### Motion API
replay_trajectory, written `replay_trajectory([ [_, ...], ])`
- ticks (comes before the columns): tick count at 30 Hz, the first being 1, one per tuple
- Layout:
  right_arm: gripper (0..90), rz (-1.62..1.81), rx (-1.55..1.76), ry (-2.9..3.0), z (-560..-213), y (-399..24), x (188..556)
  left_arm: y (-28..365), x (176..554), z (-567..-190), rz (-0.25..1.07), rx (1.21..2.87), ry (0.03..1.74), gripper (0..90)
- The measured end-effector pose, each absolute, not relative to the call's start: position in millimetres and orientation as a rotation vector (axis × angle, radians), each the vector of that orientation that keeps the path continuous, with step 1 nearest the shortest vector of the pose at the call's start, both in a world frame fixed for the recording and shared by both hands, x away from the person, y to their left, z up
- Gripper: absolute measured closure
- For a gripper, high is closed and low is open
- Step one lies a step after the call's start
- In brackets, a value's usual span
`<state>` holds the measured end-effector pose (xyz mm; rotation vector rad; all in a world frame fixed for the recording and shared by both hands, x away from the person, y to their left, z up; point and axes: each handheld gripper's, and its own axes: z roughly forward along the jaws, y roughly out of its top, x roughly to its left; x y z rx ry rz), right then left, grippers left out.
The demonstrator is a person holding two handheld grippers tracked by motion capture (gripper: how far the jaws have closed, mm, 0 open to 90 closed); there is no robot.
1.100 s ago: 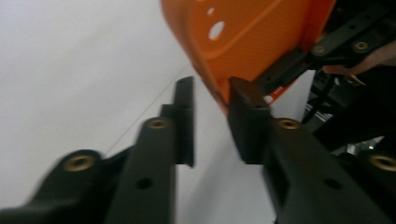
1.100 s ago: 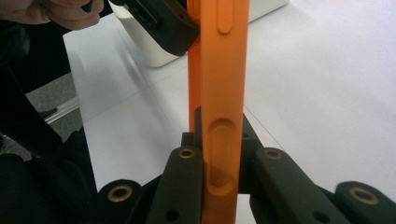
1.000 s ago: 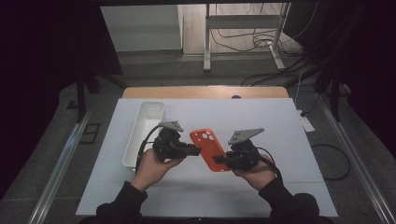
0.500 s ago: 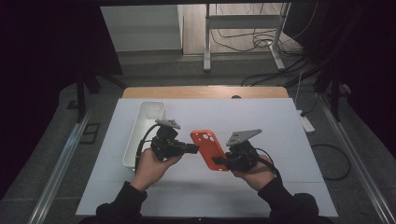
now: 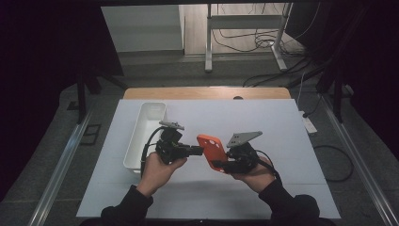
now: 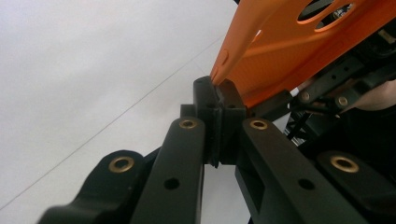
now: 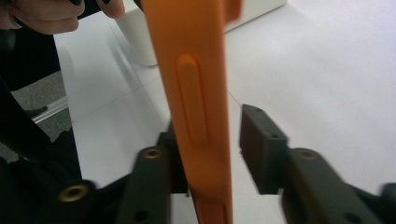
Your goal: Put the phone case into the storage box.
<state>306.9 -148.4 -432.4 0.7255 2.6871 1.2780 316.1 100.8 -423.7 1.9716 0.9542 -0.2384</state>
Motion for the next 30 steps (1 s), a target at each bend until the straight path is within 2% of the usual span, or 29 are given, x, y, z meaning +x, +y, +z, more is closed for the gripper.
replay_trajectory([
  [2, 58.5, 1.28, 0.718, 2.686, -433.2, -147.7, 306.9, 99.7, 315.9, -423.9, -0.237, 1.973, 0.958, 89.2],
  [11, 20.8, 1.32, 0.723, 2.674, -434.6, -145.3, 310.0, 101.2, 317.0, -424.2, -0.194, 1.994, 0.994, 89.2],
  [15, 10.5, 1.311, 0.728, 2.667, -436.8, -145.5, 309.9, 103.0, 317.7, -424.2, -0.171, 2.002, 1.006, 89.1],
  [19, 3.3, 1.282, 0.719, 2.654, -437.3, -147.8, 308.4, 106.9, 318.8, -422.6, -0.16, 2.003, 1.023, 89.1],
  [30, 1.3, 1.287, 0.748, 2.639, -436.8, -164.6, 304.2, 117.7, 321.3, -419.4, -0.116, 2.013, 1.015, 89.1],
])
